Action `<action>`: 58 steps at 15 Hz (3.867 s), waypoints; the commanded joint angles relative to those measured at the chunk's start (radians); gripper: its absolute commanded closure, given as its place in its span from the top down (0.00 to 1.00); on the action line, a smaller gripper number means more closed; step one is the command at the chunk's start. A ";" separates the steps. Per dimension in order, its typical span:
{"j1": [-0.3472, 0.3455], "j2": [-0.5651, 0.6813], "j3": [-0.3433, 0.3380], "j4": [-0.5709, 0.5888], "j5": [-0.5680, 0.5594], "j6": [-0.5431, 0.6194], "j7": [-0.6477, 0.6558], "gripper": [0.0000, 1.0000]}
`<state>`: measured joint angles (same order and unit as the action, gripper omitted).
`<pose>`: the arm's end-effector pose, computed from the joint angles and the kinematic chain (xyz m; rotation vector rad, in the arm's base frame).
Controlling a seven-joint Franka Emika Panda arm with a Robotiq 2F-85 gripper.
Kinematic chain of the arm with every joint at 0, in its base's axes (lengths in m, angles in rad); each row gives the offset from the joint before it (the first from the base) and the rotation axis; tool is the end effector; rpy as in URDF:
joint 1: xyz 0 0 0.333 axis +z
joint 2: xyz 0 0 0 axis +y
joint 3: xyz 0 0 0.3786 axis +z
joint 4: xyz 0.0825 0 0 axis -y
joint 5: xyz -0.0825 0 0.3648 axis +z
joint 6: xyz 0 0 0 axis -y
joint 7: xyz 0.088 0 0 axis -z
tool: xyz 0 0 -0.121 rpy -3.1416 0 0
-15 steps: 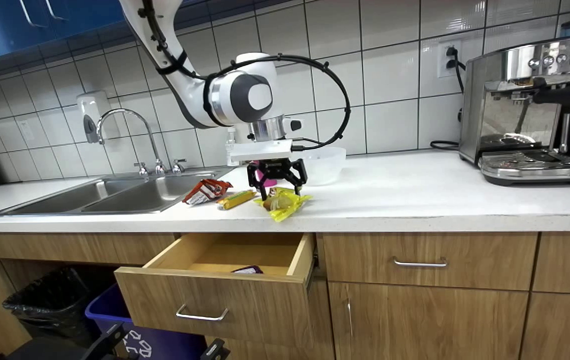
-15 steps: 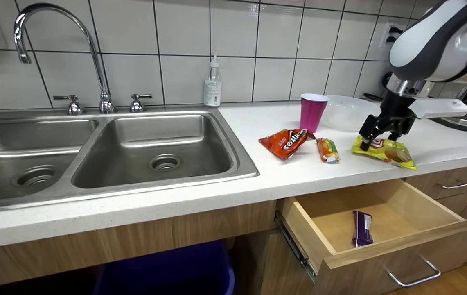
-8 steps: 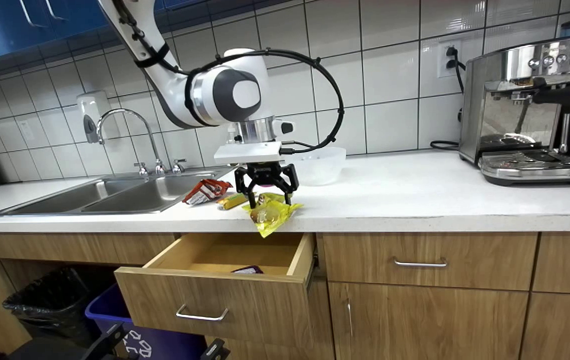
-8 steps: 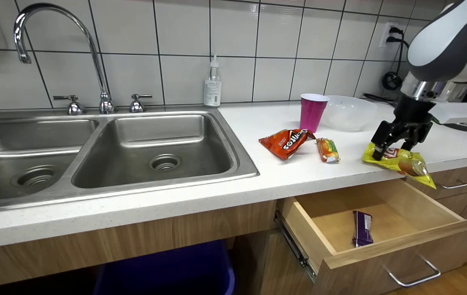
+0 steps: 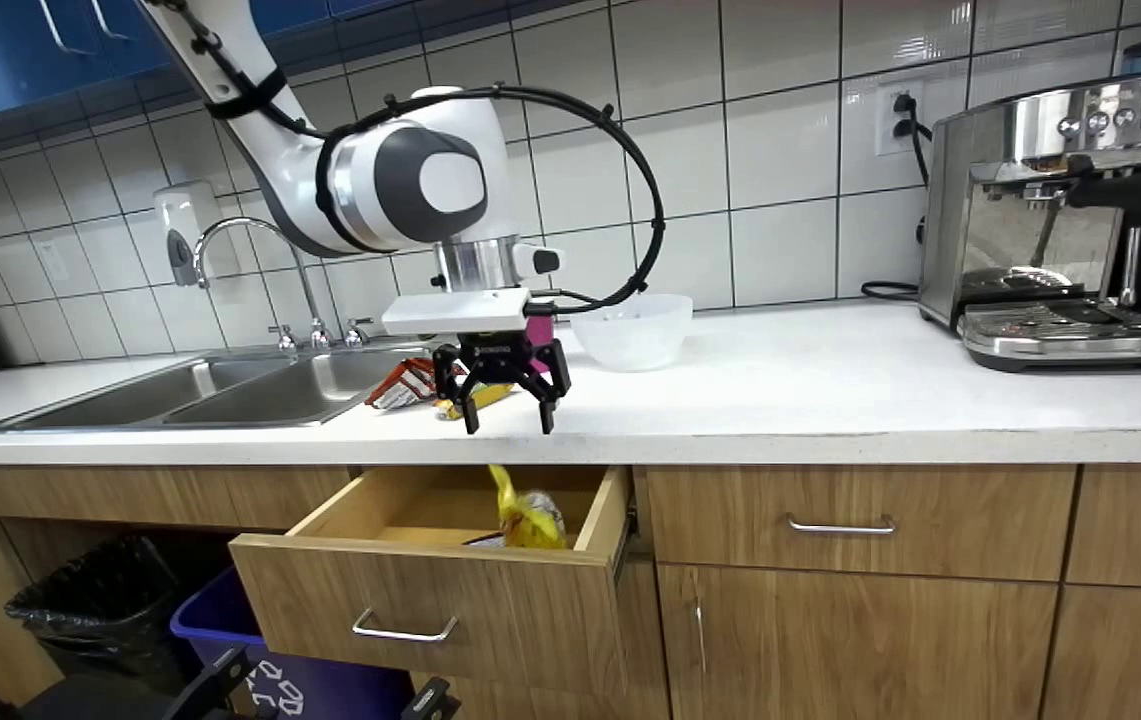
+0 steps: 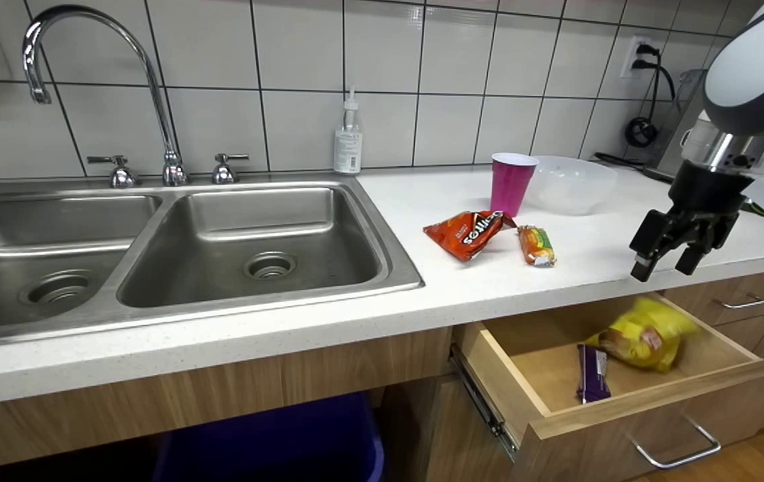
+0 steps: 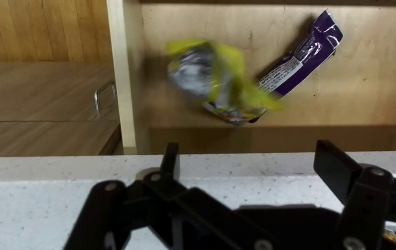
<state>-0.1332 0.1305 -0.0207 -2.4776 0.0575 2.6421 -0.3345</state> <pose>0.4738 -0.0746 0.3076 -3.1176 -0.2042 -0.0614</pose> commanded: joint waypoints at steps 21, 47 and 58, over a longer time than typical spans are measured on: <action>0.116 -0.103 0.026 0.058 0.001 -0.062 -0.030 1.00; 0.166 0.073 0.114 0.314 -0.022 -0.105 -0.047 1.00; 0.231 0.138 0.121 0.357 -0.039 0.008 0.160 1.00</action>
<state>0.0881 0.2283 0.0942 -2.1602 0.0397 2.6166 -0.2461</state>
